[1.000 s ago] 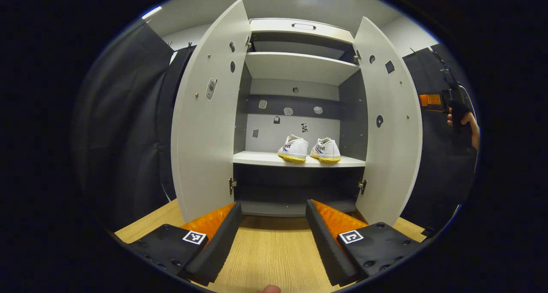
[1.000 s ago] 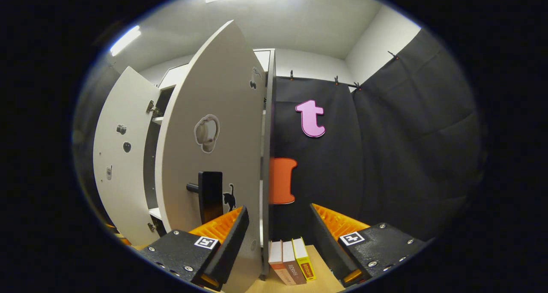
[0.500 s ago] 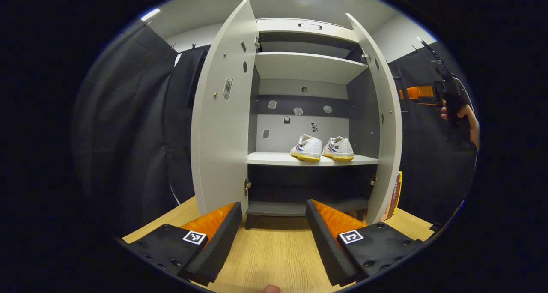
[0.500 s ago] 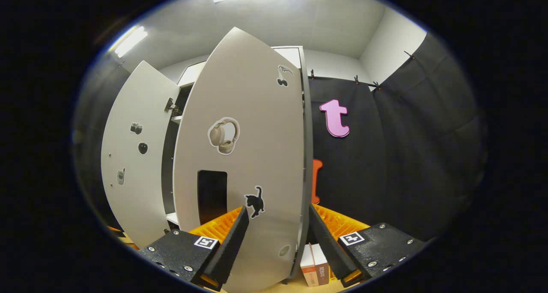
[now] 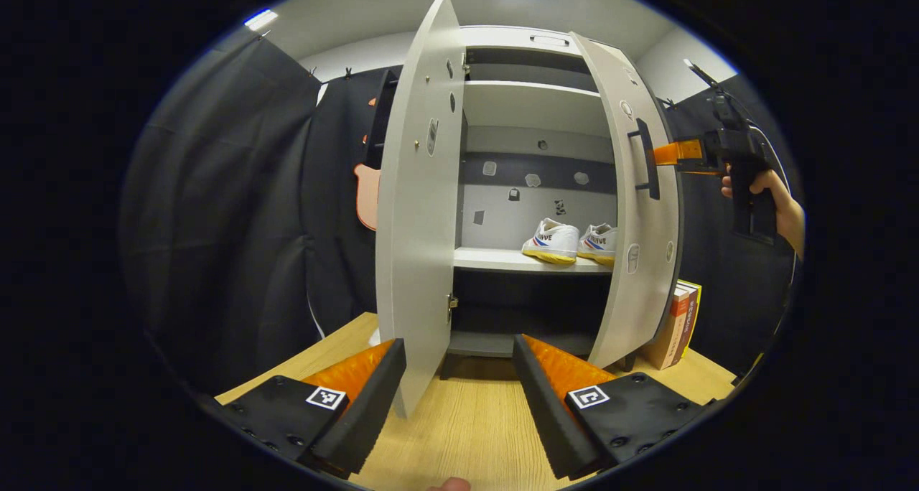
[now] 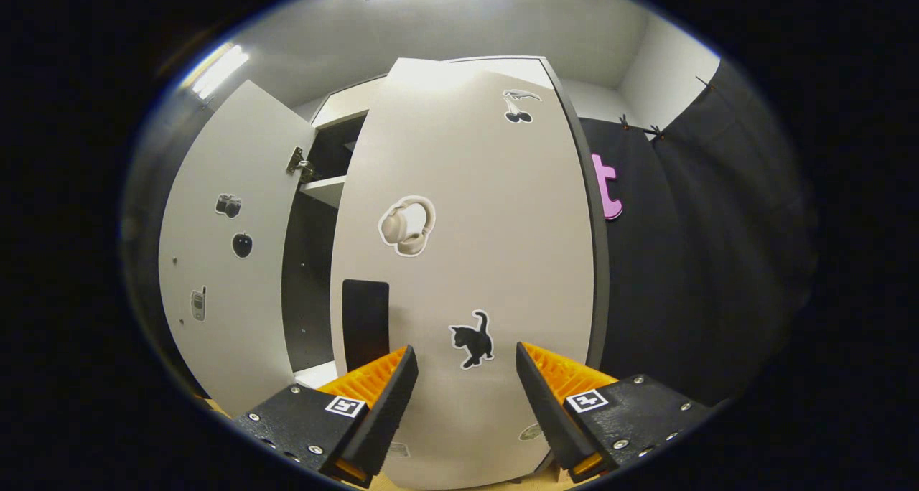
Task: Grab one shoe with the right hand and put it into the shoe cabinet, grab the other shoe with the left hand and put it into the shoe cabinet; then close the right door with the right hand and the left door with the left hand.
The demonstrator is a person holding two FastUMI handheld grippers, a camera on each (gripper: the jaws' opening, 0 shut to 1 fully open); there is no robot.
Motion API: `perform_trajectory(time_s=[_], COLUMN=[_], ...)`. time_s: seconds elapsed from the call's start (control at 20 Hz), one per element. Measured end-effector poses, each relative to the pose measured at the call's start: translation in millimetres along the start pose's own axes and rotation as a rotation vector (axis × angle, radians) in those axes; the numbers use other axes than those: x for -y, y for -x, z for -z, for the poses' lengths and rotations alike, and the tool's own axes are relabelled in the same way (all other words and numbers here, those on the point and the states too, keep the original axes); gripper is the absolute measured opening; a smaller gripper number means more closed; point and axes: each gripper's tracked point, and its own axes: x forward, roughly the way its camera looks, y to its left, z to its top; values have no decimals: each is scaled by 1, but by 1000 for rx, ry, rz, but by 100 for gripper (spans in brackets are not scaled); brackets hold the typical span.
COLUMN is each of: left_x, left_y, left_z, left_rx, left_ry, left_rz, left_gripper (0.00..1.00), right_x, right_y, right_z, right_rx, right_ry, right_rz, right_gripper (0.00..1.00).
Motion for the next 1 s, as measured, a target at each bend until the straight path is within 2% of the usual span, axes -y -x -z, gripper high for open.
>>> perform_trajectory(time_s=[0.05, 0.15, 0.2, 0.25, 0.45, 0.6, 0.75, 0.85, 0.9, 1.0], left_x=[0, 2, 3, 4, 9, 12, 17, 20, 23, 28], left_y=[-2, -6, -7, -8, -7, -6, -2, 2, 4, 8], left_z=[1, 0, -3, -6, -25, -42, -54, -58, -58, -61], left_rx=[-3, -5, -1, 4, 34, 64, 83, 88, 87, 87], left_ry=[2, 11, 18, 29, 46, 39, 32, 29, 33, 41], left_rz=[0, 2, 3, 7, 17, 26, 30, 29, 31, 37], left_gripper=[99, 97, 97, 96, 96, 96, 99, 94, 97, 94], right_x=[0, 4, 5, 6, 8, -1, -6, -12, -16, -23], right_y=[0, 0, 2, 6, 45, 80, 117, 140, 151, 172], right_z=[0, -2, -5, -5, 7, 30, 56, 72, 81, 98], right_rx=[0, 10, 23, 30, 29, 6, -27, -40, -50, -67], right_ry=[-4, -15, -17, -15, -14, -49, -31, -14, -14, -28], right_rz=[2, 20, 27, 35, 65, 56, 69, 75, 73, 65], right_gripper=[86, 86, 93, 88, 92, 92, 92, 92, 92, 92])
